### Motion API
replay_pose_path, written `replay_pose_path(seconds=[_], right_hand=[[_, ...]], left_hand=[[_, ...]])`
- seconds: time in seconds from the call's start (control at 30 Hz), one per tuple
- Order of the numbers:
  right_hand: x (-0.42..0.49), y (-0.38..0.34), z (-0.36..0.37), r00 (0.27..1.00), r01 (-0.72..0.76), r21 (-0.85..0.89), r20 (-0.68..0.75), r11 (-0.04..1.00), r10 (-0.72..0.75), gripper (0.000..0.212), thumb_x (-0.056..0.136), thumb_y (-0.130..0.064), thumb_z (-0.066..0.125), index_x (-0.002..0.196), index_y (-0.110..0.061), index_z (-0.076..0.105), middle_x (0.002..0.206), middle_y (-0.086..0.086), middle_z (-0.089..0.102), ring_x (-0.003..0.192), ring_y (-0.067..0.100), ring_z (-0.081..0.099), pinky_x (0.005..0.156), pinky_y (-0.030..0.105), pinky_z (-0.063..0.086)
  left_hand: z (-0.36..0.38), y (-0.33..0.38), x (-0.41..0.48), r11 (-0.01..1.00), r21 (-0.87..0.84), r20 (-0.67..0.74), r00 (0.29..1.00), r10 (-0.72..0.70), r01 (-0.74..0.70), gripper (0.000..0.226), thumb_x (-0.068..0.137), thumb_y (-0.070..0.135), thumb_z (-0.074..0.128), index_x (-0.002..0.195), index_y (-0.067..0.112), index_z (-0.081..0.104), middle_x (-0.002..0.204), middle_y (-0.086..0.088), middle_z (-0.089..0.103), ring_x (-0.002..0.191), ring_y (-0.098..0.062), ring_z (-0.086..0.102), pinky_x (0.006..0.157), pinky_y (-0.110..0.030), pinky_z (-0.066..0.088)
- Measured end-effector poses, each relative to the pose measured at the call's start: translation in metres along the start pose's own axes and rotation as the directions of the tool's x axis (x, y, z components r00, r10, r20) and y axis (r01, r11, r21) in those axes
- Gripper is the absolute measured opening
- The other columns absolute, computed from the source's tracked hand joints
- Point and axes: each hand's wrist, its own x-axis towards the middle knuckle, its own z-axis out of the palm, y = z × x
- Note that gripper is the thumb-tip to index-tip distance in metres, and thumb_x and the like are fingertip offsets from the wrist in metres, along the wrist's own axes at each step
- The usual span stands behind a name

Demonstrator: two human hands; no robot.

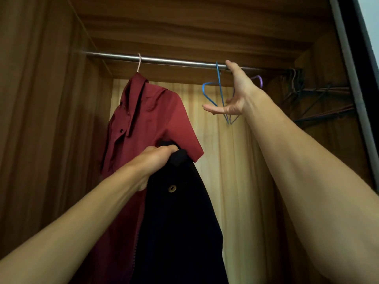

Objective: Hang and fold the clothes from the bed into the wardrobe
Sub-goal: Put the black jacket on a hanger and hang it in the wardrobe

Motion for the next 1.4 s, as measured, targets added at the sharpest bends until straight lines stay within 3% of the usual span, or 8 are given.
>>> replay_pose_path(seconds=[0.13,0.4,0.6,0.73,0.9,1.03,1.17,1.4], right_hand=[[0.012,0.005,0.015,0.995,-0.075,0.027,-0.066,0.997,0.077,0.090,0.064,-0.048,0.087,0.134,-0.024,0.036,0.138,0.030,0.022,0.126,0.062,0.031,0.063,0.060,0.058],[0.031,0.026,0.005,0.977,0.056,-0.365,-0.173,0.929,-0.127,0.018,0.089,0.001,0.042,0.101,-0.008,0.052,0.111,0.013,0.043,0.076,0.013,0.045,0.036,0.013,0.033],[0.033,0.039,-0.019,0.918,0.237,-0.697,-0.069,0.677,-0.392,0.026,0.102,-0.017,0.038,0.123,-0.010,0.053,0.087,0.007,0.050,0.058,0.014,0.043,0.045,0.023,0.038],[0.004,0.053,-0.030,0.903,0.311,-0.651,-0.024,0.693,-0.429,0.025,0.103,-0.009,0.029,0.116,-0.011,0.051,0.095,0.016,0.055,0.055,0.013,0.047,0.042,0.021,0.040],[-0.069,0.102,-0.052,0.872,0.403,-0.655,0.063,0.639,-0.486,0.026,0.104,-0.033,0.043,0.114,-0.012,0.055,0.099,0.006,0.062,0.071,0.011,0.068,0.062,0.025,0.055],[-0.118,0.114,-0.047,0.905,0.289,-0.715,-0.013,0.636,-0.426,0.018,0.083,-0.030,0.076,0.089,-0.017,0.066,0.089,-0.005,0.069,0.082,0.006,0.062,0.077,0.023,0.049],[-0.152,0.115,-0.029,0.956,0.140,-0.549,-0.141,0.824,-0.257,0.017,0.083,-0.021,0.076,0.082,-0.012,0.061,0.077,0.007,0.060,0.051,0.010,0.051,0.046,0.022,0.042],[-0.253,0.145,-0.032,0.890,-0.095,-0.717,-0.372,0.690,-0.264,0.060,0.078,-0.073,0.058,0.055,-0.020,0.042,0.046,-0.004,0.042,0.040,0.013,0.040,0.048,0.029,0.036]], left_hand=[[0.000,0.002,0.001,1.000,-0.003,0.004,1.000,0.001,-0.001,0.013,0.085,0.022,0.060,0.080,0.012,0.067,0.057,-0.003,0.064,0.041,-0.016,0.058,0.041,-0.016,0.042],[-0.004,-0.003,0.007,1.000,0.017,0.015,1.000,-0.008,0.008,0.015,0.082,0.028,0.063,0.082,0.013,0.067,0.057,-0.001,0.064,0.044,-0.016,0.061,0.047,-0.018,0.044],[-0.005,-0.009,0.002,0.999,-0.010,0.071,0.997,-0.035,0.036,0.020,0.082,0.033,0.064,0.085,0.013,0.064,0.055,0.002,0.061,0.043,-0.014,0.059,0.047,-0.019,0.044],[-0.004,-0.017,-0.013,0.994,-0.080,0.075,0.995,-0.073,0.079,0.055,0.078,0.045,0.076,0.113,0.006,0.060,0.086,-0.005,0.074,0.068,-0.018,0.073,0.050,-0.021,0.051],[-0.005,-0.027,-0.042,0.992,-0.125,0.065,0.998,-0.023,0.031,0.053,0.075,0.057,0.079,0.096,0.012,0.061,0.095,-0.002,0.069,0.083,-0.015,0.067,0.069,-0.027,0.053],[-0.013,-0.034,-0.066,0.981,-0.192,0.077,0.997,-0.022,0.036,0.045,0.078,0.052,0.078,0.093,0.011,0.068,0.085,0.002,0.070,0.073,-0.009,0.067,0.055,-0.019,0.052],[-0.023,-0.043,-0.091,0.967,-0.243,0.100,0.994,-0.052,0.075,0.049,0.076,0.051,0.081,0.101,0.009,0.072,0.090,-0.002,0.075,0.076,-0.013,0.071,0.057,-0.019,0.053],[-0.019,-0.065,-0.144,0.918,-0.308,0.209,0.959,-0.191,0.250,0.096,0.047,0.066,0.090,0.115,0.004,0.062,0.104,-0.006,0.073,0.088,-0.022,0.073,0.076,-0.034,0.061]])
